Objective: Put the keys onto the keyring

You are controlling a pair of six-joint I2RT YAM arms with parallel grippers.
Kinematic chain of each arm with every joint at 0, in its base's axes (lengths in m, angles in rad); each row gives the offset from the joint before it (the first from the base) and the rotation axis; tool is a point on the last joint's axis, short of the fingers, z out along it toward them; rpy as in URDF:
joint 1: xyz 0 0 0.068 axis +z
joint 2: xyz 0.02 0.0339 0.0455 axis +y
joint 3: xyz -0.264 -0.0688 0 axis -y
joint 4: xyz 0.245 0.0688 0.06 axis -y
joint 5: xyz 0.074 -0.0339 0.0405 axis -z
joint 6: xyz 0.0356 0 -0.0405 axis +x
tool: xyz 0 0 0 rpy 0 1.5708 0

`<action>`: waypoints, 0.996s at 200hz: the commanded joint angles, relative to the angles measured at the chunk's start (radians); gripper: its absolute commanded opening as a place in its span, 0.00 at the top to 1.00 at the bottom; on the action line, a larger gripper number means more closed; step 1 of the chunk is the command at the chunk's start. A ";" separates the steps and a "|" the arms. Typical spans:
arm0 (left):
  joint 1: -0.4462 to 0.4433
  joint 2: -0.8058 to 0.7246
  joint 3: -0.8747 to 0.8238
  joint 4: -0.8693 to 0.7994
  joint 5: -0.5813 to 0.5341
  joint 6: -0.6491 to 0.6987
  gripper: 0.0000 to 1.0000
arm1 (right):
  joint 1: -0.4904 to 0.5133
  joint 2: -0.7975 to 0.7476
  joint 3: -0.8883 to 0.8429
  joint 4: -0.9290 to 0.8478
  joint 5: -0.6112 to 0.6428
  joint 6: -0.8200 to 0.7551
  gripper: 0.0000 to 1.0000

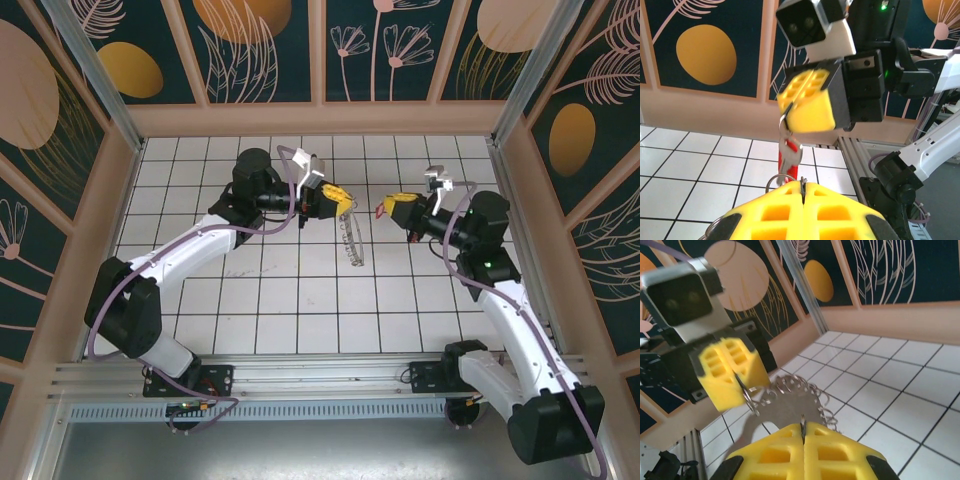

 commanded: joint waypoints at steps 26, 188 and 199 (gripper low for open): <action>-0.006 0.006 0.040 0.008 0.023 0.017 1.00 | 0.048 -0.001 0.074 0.022 -0.010 -0.016 1.00; -0.009 0.015 0.039 0.037 0.003 -0.002 1.00 | 0.189 0.083 0.111 -0.033 0.055 -0.091 1.00; -0.009 0.017 0.039 0.038 0.002 -0.004 1.00 | 0.191 0.086 0.114 -0.029 0.051 -0.088 1.00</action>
